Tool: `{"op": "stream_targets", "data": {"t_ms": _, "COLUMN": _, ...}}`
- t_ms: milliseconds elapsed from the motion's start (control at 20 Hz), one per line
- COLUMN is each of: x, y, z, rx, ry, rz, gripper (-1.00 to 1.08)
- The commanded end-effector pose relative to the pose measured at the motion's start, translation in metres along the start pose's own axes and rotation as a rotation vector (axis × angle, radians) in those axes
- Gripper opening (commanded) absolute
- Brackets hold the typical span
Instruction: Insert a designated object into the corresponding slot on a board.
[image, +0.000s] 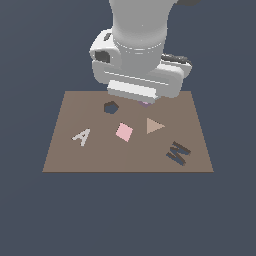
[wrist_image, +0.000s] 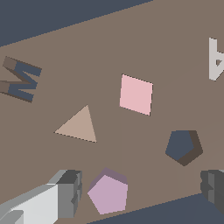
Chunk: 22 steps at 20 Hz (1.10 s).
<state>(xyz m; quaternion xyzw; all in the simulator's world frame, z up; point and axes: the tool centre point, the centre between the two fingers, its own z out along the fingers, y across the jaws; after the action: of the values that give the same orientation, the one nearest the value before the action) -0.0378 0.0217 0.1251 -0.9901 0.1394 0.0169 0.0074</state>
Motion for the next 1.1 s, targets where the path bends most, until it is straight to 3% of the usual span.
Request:
{"op": "stream_targets", "data": {"t_ms": 0, "x": -0.008, "y": 0.001, "z": 0.007, "rx": 0.0, "ry": 0.003, "rz": 0.069, "gripper": 1.0}}
{"op": "stream_targets", "data": {"t_ms": 600, "x": -0.047, "y": -0.005, "z": 0.047, "rx": 0.002, "ry": 0.024, "rz": 0.452, "gripper": 1.0}}
{"op": "stream_targets", "data": {"t_ms": 1050, "x": -0.065, "y": -0.015, "z": 0.067, "rx": 0.003, "ry": 0.034, "rz": 0.643, "gripper": 1.0}}
